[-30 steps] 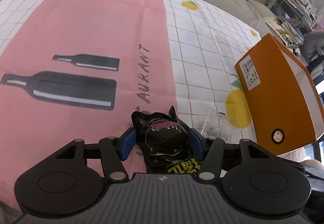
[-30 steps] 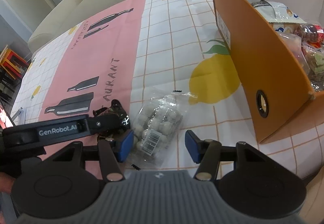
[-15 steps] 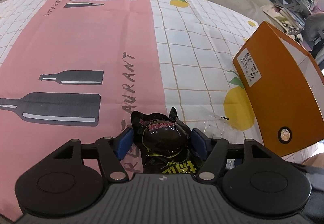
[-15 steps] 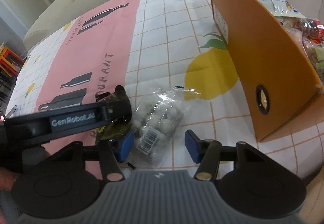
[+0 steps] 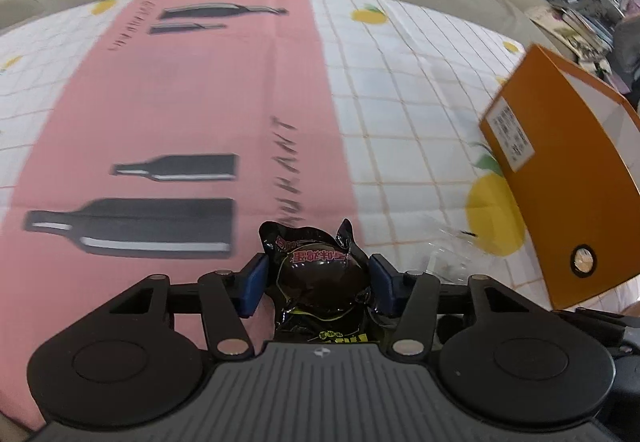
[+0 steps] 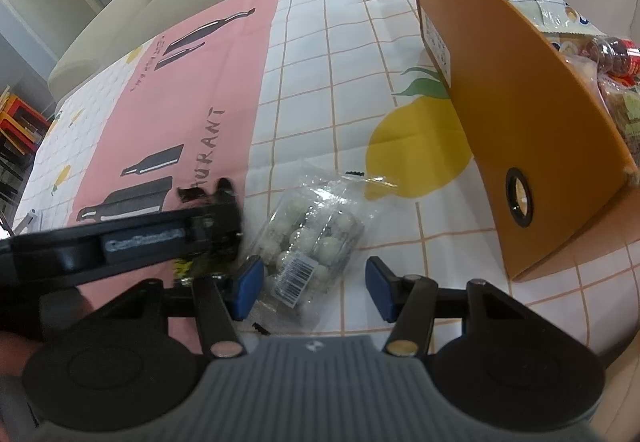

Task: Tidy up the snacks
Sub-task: 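Lift both packs and carry them over the orange box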

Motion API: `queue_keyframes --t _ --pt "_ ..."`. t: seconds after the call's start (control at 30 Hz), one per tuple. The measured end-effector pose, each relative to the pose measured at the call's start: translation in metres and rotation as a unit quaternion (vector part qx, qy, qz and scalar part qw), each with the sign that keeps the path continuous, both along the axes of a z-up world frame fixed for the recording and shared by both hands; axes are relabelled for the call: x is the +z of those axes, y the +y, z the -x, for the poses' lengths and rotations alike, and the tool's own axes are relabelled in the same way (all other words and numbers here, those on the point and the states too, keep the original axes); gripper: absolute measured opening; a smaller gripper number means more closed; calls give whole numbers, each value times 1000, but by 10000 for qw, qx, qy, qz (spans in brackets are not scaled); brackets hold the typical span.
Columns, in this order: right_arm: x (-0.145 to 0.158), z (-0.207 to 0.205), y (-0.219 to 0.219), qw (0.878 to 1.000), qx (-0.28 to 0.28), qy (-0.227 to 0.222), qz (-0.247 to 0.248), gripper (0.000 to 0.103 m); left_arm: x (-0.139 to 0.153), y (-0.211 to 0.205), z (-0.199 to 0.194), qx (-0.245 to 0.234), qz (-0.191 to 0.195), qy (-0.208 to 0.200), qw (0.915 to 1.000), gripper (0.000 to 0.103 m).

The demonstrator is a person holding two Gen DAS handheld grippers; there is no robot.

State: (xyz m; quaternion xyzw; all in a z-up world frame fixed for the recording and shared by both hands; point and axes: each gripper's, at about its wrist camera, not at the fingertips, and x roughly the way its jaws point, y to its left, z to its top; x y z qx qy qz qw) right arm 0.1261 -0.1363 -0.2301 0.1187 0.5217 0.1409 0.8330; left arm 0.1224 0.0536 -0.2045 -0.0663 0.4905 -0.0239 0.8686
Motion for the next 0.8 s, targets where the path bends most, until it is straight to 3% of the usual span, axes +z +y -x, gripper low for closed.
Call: queue_keyframes --t 0.13,0.23,0.37,0.47,0.57,0.8 --pt "1 -4 4 10000 -53 33 -18 74 10 14 4 125 -125 -173 9997 62" --pt "2 -9 14 9999 -106 48 -24 76 15 21 6 187 -220 -252 9993 62" --pt "0 -16 36 9979 -136 88 622 85 15 24 7 178 -257 -261 9992 62" --pt "-3 -16 48 9946 1 -93 1031 86 14 24 8 171 -221 -214 9994 59" --pt "-4 -14 54 9909 159 -233 1315 77 16 24 7 151 -174 -225 9995 59" --pt "0 -11 46 9907 286 -315 1292 64 19 25 9 154 -51 -237 9996 59"
